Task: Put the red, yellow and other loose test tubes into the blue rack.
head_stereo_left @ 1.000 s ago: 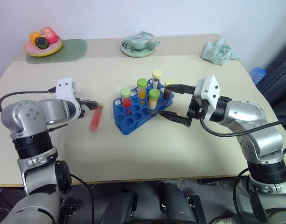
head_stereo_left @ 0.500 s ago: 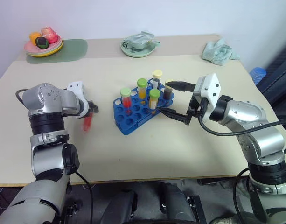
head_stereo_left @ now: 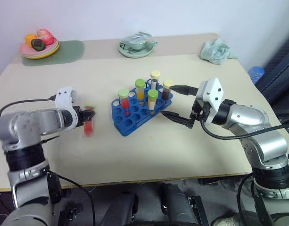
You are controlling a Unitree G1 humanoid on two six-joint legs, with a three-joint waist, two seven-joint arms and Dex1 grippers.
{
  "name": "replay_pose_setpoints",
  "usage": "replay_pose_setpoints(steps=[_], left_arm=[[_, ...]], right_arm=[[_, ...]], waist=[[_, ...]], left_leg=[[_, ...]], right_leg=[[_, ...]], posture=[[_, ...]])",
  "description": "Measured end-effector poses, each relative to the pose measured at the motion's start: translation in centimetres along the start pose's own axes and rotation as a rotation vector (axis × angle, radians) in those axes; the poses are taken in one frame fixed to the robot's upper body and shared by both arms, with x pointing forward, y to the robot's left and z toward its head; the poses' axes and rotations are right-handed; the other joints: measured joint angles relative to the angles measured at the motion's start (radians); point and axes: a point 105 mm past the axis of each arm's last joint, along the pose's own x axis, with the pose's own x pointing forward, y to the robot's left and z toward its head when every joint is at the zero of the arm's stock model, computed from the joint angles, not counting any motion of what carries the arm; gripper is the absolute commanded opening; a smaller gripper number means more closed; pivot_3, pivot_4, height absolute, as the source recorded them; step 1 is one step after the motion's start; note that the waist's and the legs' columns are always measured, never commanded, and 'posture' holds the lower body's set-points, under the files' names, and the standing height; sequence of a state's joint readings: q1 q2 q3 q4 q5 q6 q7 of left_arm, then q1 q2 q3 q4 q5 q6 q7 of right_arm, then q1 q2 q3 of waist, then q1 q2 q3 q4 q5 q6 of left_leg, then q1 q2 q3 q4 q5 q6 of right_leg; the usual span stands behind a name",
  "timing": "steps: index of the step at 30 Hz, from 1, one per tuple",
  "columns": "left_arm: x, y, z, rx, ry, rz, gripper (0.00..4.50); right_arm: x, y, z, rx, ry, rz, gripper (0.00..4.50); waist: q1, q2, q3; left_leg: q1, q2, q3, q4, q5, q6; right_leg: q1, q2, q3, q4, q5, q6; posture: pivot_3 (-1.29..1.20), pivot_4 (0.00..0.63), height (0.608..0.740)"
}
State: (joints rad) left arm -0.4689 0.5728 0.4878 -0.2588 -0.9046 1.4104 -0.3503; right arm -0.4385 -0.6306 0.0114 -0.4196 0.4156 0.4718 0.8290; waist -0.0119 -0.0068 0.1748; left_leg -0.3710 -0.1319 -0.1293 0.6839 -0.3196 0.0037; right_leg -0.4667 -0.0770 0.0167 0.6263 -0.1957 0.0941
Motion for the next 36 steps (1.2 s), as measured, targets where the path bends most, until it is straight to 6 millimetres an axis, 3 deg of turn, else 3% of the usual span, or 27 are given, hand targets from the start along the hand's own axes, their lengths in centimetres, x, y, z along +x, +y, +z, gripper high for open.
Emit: replay_pose_setpoints(steps=[3, 5, 9, 13, 17, 22, 30, 36], left_arm=[[-2.3, -2.6, 0.5, 0.212, -0.093, -0.149, 0.8], [-2.8, -4.0, 0.7, 0.316, -0.168, -0.239, 0.8], [-1.1, -6.0, 0.6, 0.386, -0.273, -0.355, 0.8], [2.2, -7.6, 1.0, 0.451, -0.415, -0.419, 0.8], [4.9, -8.4, 0.9, 0.506, -0.465, -0.427, 0.8], [6.7, -8.6, -0.2, 0.507, -0.48, -0.433, 0.8], [8.3, -9.8, -1.0, 0.52, -0.486, -0.453, 0.8], [9.1, -9.6, -1.8, 0.53, -0.455, -0.434, 0.8]], right_arm=[[0.0, -0.1, -0.3, 0.011, 0.004, -0.005, 4.13], [0.0, -0.1, -0.4, 0.012, 0.005, -0.009, 4.13], [0.0, -0.2, -0.6, 0.015, 0.005, -0.029, 4.13], [-0.8, -0.1, -1.7, 0.044, 0.035, -0.071, 4.13], [-1.6, -0.1, -1.9, 0.046, 0.053, -0.116, 4.13], [-2.4, 0.0, -1.6, 0.03, 0.059, -0.169, 4.13], [-3.0, 0.0, -1.4, 0.027, 0.07, -0.22, 4.13], [-3.1, 0.2, -1.2, 0.024, 0.072, -0.232, 4.13]], waist=[[-0.001, 0.001, 0.0], [0.005, 0.001, 0.0], [0.025, 0.0, -0.001], [0.03, 0.0, -0.001], [0.021, 0.0, -0.001], [0.026, 0.0, -0.001], [0.025, 0.0, -0.001], [0.026, 0.0, -0.001]], left_leg=[[0.002, 0.0, 0.002, -0.001, 0.0, 0.0], [0.002, 0.0, 0.002, -0.001, 0.0, 0.0], [0.004, 0.0, 0.002, -0.001, 0.0, 0.001], [0.002, 0.0, 0.001, -0.001, -0.001, 0.002], [0.001, 0.001, 0.001, -0.001, -0.001, 0.003], [0.001, 0.002, 0.001, -0.001, -0.001, 0.003], [0.001, 0.001, 0.001, -0.001, -0.001, 0.003], [0.001, 0.001, 0.001, -0.001, -0.001, 0.003]], right_leg=[[0.0, 0.0, 0.001, 0.0, 0.0, 0.0], [0.002, 0.0, 0.001, 0.0, 0.0, 0.0], [0.005, 0.0, 0.001, -0.004, 0.001, -0.001], [0.005, 0.0, -0.001, -0.008, 0.001, -0.001], [0.004, 0.001, -0.001, -0.009, 0.001, -0.001], [0.004, 0.001, -0.001, -0.008, 0.001, 0.0], [0.004, 0.001, 0.0, -0.008, 0.001, 0.0], [0.004, 0.001, 0.0, -0.008, 0.001, 0.0]], posture=[[0.0, 0.15, 0.74], [0.0, 0.15, 0.74], [0.0, 0.15, 0.74], [0.0, 0.15, 0.74], [0.0, 0.15, 0.74], [0.0, 0.15, 0.74], [0.0, 0.15, 0.74], [0.0, 0.15, 0.74]])
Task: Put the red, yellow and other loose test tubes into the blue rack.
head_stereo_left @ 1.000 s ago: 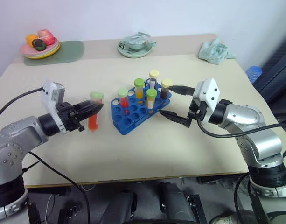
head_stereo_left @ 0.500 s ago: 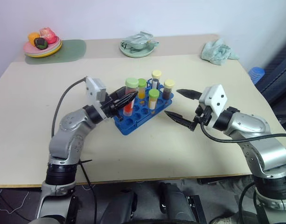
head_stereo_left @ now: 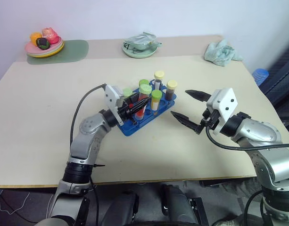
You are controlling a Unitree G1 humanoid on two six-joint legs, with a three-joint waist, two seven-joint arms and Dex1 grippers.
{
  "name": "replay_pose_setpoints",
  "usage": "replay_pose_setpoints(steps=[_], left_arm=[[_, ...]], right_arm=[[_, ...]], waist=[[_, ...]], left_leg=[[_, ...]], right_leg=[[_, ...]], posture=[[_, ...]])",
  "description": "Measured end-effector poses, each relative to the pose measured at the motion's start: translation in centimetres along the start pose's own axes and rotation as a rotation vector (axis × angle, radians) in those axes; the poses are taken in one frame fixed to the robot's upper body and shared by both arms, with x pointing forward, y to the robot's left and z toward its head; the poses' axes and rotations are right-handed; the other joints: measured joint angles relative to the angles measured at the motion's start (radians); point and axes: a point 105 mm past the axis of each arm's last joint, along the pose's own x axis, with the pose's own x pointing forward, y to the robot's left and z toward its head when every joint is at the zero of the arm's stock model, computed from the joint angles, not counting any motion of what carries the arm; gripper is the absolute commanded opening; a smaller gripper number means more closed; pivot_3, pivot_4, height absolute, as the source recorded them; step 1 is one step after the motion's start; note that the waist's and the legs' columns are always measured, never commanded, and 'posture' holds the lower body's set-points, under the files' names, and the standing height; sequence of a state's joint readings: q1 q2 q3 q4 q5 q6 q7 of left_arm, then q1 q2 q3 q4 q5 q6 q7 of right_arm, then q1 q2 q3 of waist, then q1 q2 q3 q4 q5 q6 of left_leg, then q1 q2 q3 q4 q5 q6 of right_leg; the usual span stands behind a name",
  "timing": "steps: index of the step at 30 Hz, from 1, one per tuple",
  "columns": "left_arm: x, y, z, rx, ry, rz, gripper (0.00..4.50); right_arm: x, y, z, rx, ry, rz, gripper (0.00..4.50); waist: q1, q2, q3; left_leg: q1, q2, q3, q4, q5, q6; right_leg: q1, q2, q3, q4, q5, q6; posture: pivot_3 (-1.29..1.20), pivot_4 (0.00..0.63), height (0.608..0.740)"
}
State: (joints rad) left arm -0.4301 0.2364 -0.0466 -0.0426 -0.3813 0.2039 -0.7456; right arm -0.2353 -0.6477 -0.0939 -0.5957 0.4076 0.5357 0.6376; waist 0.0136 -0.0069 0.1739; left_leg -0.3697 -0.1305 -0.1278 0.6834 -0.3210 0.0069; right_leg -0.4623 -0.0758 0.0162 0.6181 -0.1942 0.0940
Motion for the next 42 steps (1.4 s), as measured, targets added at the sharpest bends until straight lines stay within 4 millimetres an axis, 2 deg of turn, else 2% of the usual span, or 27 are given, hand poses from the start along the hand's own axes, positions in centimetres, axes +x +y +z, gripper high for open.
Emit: replay_pose_setpoints(steps=[18, 25, 32, 42], left_arm=[[-0.4, 1.0, -1.3, -0.03, -0.004, -0.018, 0.8], [-1.2, 1.3, -1.3, -0.002, 0.006, -0.047, 0.8], [-1.4, 1.6, -1.8, 0.014, 0.001, -0.04, 0.8], [-0.3, 1.5, -2.2, 0.064, -0.01, -0.043, 0.8]], right_arm=[[0.0, -0.2, 0.2, 0.003, 0.019, -0.05, 4.13], [0.0, 0.0, 0.5, -0.002, 0.014, -0.048, 4.13], [0.1, -0.2, 0.9, -0.017, 0.0, -0.047, 4.13], [0.5, -0.3, 1.5, -0.039, -0.023, -0.038, 4.13]], waist=[[-0.001, 0.0, -0.005], [-0.005, 0.001, -0.008], [-0.006, 0.002, -0.01], [-0.006, 0.002, -0.01]], left_leg=[[0.002, 0.0, 0.0, 0.0, 0.0, 0.0], [0.005, 0.001, 0.001, -0.001, 0.0, 0.0], [0.017, 0.004, 0.002, -0.003, -0.001, 0.001], [0.018, 0.004, 0.002, -0.002, -0.001, 0.001]], right_leg=[[0.002, 0.0, 0.0, 0.0, 0.0, 0.0], [0.004, 0.001, 0.001, 0.0, 0.0, 0.0], [0.016, 0.004, 0.002, -0.004, 0.0, 0.0], [0.018, 0.004, 0.002, -0.004, 0.0, 0.0]], posture=[[0.0, 0.15, 0.74], [0.0, 0.15, 0.74], [0.0, 0.15, 0.74], [0.0, 0.15, 0.74]])
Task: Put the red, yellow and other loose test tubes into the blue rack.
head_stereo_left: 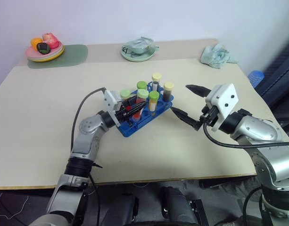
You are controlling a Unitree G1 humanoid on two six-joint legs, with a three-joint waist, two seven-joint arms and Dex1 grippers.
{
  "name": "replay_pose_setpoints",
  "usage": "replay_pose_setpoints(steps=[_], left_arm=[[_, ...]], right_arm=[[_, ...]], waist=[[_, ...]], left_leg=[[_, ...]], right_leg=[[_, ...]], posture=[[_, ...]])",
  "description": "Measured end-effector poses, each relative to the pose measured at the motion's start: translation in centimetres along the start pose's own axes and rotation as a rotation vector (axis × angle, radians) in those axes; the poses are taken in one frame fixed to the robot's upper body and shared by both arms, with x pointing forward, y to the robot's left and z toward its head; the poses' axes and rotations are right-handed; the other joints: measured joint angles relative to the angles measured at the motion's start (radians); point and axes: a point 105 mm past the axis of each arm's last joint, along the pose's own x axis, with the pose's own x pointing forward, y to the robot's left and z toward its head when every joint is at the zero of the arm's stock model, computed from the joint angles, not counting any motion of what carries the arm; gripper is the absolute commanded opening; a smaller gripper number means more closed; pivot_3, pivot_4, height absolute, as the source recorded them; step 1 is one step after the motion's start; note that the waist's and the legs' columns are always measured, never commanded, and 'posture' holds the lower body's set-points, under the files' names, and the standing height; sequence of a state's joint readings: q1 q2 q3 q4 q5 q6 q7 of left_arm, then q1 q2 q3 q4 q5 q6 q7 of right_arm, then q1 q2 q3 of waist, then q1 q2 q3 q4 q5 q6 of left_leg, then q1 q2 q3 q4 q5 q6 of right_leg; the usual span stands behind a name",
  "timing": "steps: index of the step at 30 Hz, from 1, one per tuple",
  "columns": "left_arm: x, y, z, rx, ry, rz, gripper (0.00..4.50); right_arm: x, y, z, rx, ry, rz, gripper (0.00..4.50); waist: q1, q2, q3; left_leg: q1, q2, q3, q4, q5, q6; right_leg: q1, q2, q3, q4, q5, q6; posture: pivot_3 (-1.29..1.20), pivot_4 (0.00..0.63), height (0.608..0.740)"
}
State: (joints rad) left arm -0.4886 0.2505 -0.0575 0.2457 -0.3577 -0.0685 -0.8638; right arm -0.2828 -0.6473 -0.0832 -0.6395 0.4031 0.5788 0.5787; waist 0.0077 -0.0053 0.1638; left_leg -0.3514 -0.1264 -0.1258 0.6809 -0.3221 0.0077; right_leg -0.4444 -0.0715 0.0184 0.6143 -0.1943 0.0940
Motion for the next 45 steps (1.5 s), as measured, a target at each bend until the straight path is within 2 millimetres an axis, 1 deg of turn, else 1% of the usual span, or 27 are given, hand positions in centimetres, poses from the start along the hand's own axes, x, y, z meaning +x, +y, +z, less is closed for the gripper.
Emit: replay_pose_setpoints(steps=[9, 13, 20, 31, 37, 45], left_arm=[[0.1, -0.2, 0.0, 0.004, -0.004, -0.006, 0.8], [0.1, -0.3, 0.0, 0.005, -0.004, -0.009, 0.8], [0.1, -0.5, 0.1, 0.015, 0.001, -0.025, 0.8], [0.0, -0.7, 0.1, 0.022, 0.002, -0.038, 0.8], [0.5, -1.0, -0.2, 0.051, 0.02, -0.037, 0.8], [0.6, -1.0, -0.3, 0.053, 0.02, -0.034, 0.8]], right_arm=[[-0.1, -0.1, -0.3, -0.003, -0.002, 0.007, 4.13], [-0.4, 0.0, -1.2, 0.011, 0.015, 0.004, 4.13], [-0.5, 0.1, -1.5, 0.006, 0.022, -0.002, 4.13], [-0.4, 0.0, -1.2, 0.001, 0.016, -0.001, 4.13], [-0.4, 0.1, -1.3, 0.002, 0.017, 0.004, 4.13], [-0.3, 0.0, -1.5, 0.014, 0.018, 0.006, 4.13]], waist=[[0.003, 0.0, 0.0], [0.003, 0.0, 0.0], [0.004, 0.0, 0.0], [0.004, 0.0, 0.0], [0.005, 0.0, 0.0], [0.005, 0.0, 0.0]], left_leg=[[0.0, 0.0, 0.0, 0.0, 0.0, 0.0], [0.0, 0.0, 0.0, 0.0, 0.0, 0.0], [0.0, 0.0, 0.0, 0.0, 0.0, 0.0], [-0.001, 0.0, 0.0, 0.0, -0.001, 0.001], [-0.001, 0.0, 0.0, 0.0, -0.001, 0.001], [-0.001, 0.0, 0.0, 0.0, -0.001, 0.001]], right_leg=[[0.0, 0.0, 0.0, 0.0, 0.0, 0.0], [0.0, 0.0, 0.0, 0.0, 0.0, 0.0], [0.0, 0.0, 0.0, -0.001, 0.0, 0.0], [0.0, 0.0, 0.0, -0.001, 0.0, 0.0], [0.0, 0.0, 0.0, -0.001, 0.0, 0.0], [0.0, 0.0, 0.0, -0.002, 0.0, 0.0]], posture=[[0.0, 0.15, 0.74], [0.0, 0.15, 0.74], [0.0, 0.15, 0.74], [0.0, 0.15, 0.74], [0.0, 0.15, 0.74], [0.0, 0.15, 0.74]])
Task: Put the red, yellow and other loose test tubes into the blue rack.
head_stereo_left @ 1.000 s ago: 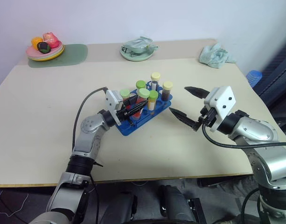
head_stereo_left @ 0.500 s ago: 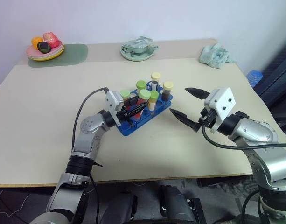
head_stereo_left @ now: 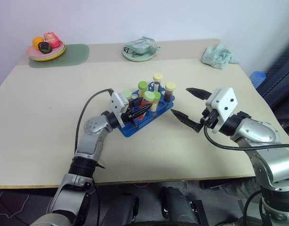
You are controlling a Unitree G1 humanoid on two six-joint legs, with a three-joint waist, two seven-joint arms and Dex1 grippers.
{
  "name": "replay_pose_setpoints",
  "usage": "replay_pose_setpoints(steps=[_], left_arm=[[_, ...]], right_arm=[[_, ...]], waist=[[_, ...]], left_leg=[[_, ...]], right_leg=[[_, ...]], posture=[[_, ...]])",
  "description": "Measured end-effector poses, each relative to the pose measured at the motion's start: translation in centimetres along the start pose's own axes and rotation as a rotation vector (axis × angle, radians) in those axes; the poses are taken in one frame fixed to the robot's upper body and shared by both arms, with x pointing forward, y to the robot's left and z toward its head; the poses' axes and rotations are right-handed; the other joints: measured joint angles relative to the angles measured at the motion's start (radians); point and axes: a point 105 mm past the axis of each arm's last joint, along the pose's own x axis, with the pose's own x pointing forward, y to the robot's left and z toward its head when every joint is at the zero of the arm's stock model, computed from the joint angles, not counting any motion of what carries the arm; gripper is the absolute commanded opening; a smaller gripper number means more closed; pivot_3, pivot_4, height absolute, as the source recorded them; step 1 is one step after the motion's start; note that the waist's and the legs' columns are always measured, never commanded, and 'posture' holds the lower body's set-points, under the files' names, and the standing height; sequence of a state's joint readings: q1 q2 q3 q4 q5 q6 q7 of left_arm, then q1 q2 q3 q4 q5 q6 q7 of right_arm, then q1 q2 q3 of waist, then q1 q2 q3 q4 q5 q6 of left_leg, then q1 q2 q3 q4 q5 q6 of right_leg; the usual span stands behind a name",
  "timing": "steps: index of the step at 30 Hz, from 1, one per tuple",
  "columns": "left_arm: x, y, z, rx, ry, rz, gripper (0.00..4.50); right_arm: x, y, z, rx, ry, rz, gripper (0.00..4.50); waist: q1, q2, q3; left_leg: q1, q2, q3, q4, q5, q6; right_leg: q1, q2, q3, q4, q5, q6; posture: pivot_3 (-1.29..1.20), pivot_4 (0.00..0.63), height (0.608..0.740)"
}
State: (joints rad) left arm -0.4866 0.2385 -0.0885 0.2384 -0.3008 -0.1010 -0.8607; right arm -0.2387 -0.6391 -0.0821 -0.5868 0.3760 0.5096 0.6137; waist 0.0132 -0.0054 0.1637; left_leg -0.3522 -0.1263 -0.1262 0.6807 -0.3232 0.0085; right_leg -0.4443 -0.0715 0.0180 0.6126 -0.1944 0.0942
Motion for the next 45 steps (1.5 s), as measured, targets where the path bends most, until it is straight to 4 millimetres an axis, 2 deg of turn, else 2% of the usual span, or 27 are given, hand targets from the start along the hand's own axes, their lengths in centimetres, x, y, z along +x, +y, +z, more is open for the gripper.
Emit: replay_pose_setpoints(steps=[12, 22, 31, 33, 34, 36, 38, 41, 45], left_arm=[[-0.2, 0.3, -0.1, -0.074, -0.025, 0.03, 0.8], [-1.6, 0.2, -0.6, -0.107, -0.01, 0.044, 0.8], [-2.0, 0.3, -0.7, -0.1, 0.008, 0.041, 0.8], [-2.1, 0.2, -0.8, -0.101, 0.017, 0.034, 1.83], [-2.3, 0.2, -0.9, -0.105, 0.031, 0.032, 2.2], [-3.1, 0.2, -1.9, -0.118, 0.078, 0.054, 3.21], [-3.7, 0.1, -2.5, -0.131, 0.097, 0.081, 3.21], [-4.7, 0.0, -2.0, -0.109, 0.111, 0.097, 3.21], [-7.4, 0.0, -1.6, -0.068, 0.141, 0.136, 3.21]], right_arm=[[0.2, -0.3, 0.1, -0.004, -0.01, 0.002, 4.13], [0.2, -0.3, 0.1, -0.005, -0.011, 0.006, 4.13], [0.7, -0.3, 0.8, -0.02, -0.027, 0.011, 4.13], [0.7, -0.3, 0.8, -0.018, -0.024, 0.01, 4.13], [0.7, -0.4, 0.7, -0.016, -0.022, 0.009, 4.13], [0.7, -0.4, 0.6, -0.012, -0.016, 0.009, 4.13], [0.7, -0.4, 0.7, -0.011, -0.016, 0.01, 4.13], [0.6, -0.2, 0.5, 0.0, -0.013, 0.015, 4.13], [-0.1, 0.0, -0.5, 0.033, 0.015, 0.013, 4.13]], waist=[[0.0, 0.0, 0.0], [-0.004, 0.0, 0.0], [-0.006, 0.0, 0.0], [-0.006, 0.0, 0.0], [-0.007, 0.0, 0.0], [-0.005, 0.0, 0.001], [0.0, 0.0, 0.001], [0.001, 0.0, 0.001], [0.001, 0.0, 0.001]], left_leg=[[0.0, 0.0, 0.0, 0.0, 0.0, 0.0], [-0.001, 0.002, 0.0, 0.0, -0.002, -0.001], [-0.001, 0.004, 0.0, 0.0, -0.003, -0.002], [-0.001, 0.004, 0.0, 0.0, -0.003, -0.002], [-0.001, 0.004, 0.0, 0.0, -0.003, -0.002], [-0.002, 0.004, 0.0, 0.0, -0.003, -0.002], [-0.003, 0.004, 0.0, 0.0, -0.003, -0.002], [-0.003, 0.004, 0.0, 0.0, -0.004, -0.001], [-0.004, 0.004, 0.0, -0.001, -0.004, -0.001]], right_leg=[[0.0, 0.0, 0.0, 0.0, 0.0, 0.0], [-0.001, 0.002, 0.0, -0.001, 0.0, 0.0], [-0.001, 0.004, 0.001, -0.002, 0.0, 0.0], [-0.001, 0.004, 0.001, -0.002, 0.0, 0.0], [-0.001, 0.004, 0.001, -0.002, 0.0, 0.0], [-0.002, 0.005, 0.001, -0.002, 0.0, 0.0], [-0.002, 0.005, 0.001, -0.002, 0.0, 0.0], [-0.003, 0.004, 0.001, -0.003, 0.0, 0.0], [-0.003, 0.004, 0.001, -0.003, 0.0, 0.0]], posture=[[0.0, 0.15, 0.74], [0.0, 0.15, 0.74], [0.0, 0.15, 0.74], [0.0, 0.15, 0.74], [0.0, 0.15, 0.74], [0.0, 0.15, 0.74], [0.0, 0.15, 0.74], [0.0, 0.15, 0.74], [0.0, 0.15, 0.74]])
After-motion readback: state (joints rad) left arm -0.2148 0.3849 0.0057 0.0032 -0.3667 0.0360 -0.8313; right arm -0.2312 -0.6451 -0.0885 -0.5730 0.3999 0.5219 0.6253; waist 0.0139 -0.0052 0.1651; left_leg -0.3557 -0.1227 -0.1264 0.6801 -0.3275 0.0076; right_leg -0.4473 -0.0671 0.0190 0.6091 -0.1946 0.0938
